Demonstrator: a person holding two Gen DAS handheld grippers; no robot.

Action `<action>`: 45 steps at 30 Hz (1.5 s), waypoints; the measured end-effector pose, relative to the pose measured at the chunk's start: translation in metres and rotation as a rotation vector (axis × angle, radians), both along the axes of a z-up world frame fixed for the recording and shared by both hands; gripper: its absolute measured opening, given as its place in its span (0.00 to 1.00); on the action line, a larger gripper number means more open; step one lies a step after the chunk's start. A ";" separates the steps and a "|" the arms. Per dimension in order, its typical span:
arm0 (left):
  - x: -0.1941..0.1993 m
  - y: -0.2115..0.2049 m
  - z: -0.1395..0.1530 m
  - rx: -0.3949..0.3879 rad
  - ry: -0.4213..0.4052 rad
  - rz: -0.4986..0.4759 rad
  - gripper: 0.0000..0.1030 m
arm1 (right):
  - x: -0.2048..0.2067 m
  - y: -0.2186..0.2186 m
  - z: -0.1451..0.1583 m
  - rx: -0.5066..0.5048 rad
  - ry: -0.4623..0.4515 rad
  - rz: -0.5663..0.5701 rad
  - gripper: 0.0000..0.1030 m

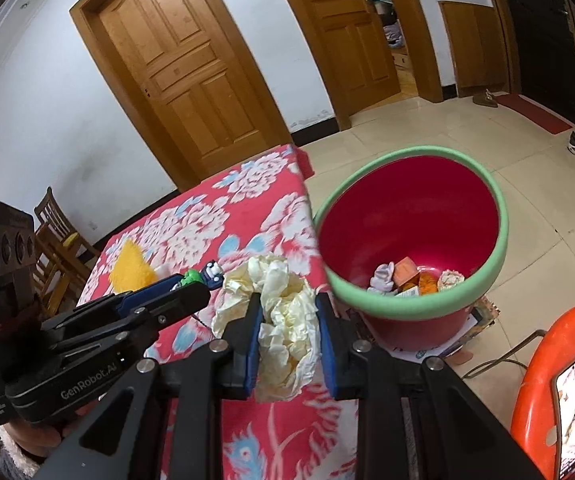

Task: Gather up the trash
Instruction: 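Open both tools over the red bucket to drop the bag and toy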

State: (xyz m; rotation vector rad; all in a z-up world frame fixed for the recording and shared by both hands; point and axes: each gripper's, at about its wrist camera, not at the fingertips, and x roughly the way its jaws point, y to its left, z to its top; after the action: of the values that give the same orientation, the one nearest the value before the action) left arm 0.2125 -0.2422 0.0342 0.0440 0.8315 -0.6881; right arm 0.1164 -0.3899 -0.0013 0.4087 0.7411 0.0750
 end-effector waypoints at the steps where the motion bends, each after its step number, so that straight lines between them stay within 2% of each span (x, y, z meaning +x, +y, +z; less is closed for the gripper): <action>1: 0.003 -0.005 0.001 -0.001 0.000 -0.004 0.27 | 0.001 -0.002 0.000 0.000 -0.003 -0.003 0.27; 14: 0.042 -0.060 -0.011 0.000 0.056 -0.030 0.27 | 0.029 -0.048 0.004 0.010 -0.030 -0.078 0.27; 26: 0.066 -0.106 -0.043 0.074 0.102 -0.033 0.27 | 0.051 -0.094 -0.040 0.095 0.035 -0.140 0.27; 32: 0.077 -0.119 -0.050 0.117 0.073 -0.033 0.27 | 0.066 -0.103 -0.050 0.094 0.052 -0.151 0.28; 34: 0.080 -0.123 -0.052 0.127 0.071 -0.044 0.32 | 0.070 -0.101 -0.050 0.076 0.064 -0.154 0.37; 36: 0.084 -0.125 -0.055 0.165 0.042 -0.003 0.49 | 0.072 -0.098 -0.051 0.045 0.078 -0.173 0.46; 37: 0.086 -0.122 -0.055 0.169 0.036 0.018 0.51 | 0.072 -0.097 -0.051 0.029 0.078 -0.183 0.46; 40: 0.087 -0.114 -0.054 0.132 0.067 0.021 0.54 | 0.069 -0.097 -0.052 0.044 0.080 -0.178 0.53; 45: 0.077 -0.100 -0.045 0.121 0.063 0.027 0.57 | 0.061 -0.096 -0.048 0.053 0.074 -0.181 0.54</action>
State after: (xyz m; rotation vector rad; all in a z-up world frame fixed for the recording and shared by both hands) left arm 0.2897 -0.3423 -0.0111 0.1205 0.9317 -0.6161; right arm 0.1779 -0.4862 -0.0497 0.5298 0.7734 -0.0914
